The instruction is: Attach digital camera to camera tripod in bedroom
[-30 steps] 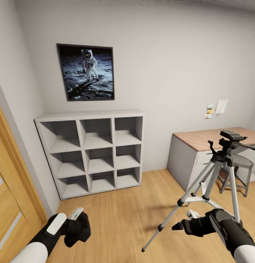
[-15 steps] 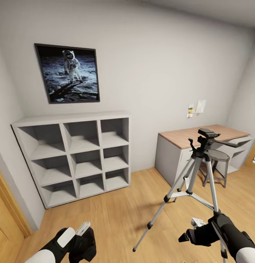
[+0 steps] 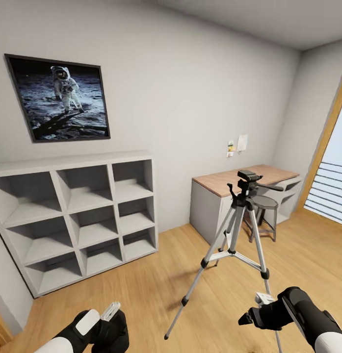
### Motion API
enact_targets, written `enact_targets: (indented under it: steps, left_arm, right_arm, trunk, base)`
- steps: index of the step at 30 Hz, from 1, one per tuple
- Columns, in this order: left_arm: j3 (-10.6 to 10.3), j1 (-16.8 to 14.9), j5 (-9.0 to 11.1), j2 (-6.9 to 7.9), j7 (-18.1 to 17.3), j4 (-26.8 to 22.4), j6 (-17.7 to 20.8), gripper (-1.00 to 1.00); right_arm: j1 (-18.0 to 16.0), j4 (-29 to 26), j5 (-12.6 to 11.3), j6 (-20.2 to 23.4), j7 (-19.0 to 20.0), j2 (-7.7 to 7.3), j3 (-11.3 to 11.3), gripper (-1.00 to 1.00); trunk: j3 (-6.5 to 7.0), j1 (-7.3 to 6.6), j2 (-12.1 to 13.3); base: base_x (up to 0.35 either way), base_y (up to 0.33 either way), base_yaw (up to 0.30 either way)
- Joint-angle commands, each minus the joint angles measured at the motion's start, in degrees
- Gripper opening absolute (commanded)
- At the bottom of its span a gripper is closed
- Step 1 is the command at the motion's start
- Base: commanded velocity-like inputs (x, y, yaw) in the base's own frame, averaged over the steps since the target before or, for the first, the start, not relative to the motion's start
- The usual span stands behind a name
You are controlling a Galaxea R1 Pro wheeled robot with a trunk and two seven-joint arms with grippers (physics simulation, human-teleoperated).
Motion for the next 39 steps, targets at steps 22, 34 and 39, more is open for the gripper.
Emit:
enact_targets:
  steps: [22, 34, 39]
  left_arm:
    - [0.24, -0.01, -0.67, -0.33, 1.08, -0.47, 0.00, -1.00]
    - [0.22, -0.01, -0.73, -0.38, 1.15, -0.51, 0.08, -1.00]
    - [0.21, -0.01, -0.75, -0.37, 1.15, -0.57, 0.05, -1.00]
  right_arm:
    - [-0.06, 0.05, 0.57, -0.19, 0.48, 0.38, -0.21, 1.00]
    - [-0.06, 0.05, 0.51, -0.18, 0.55, 0.44, -0.19, 1.00]
    - [-0.06, -0.11, 0.51, 0.22, 0.63, 0.61, -0.24, 1.00]
  trunk:
    - [0.57, 0.02, -0.10]
    - [0.93, 0.02, -0.10]
    - [1.08, 0.02, -0.10]
  base:
    - [0.000, -0.088, -0.280]
    - [0.000, 0.000, -0.282]
    - [0.000, 0.000, -0.282]
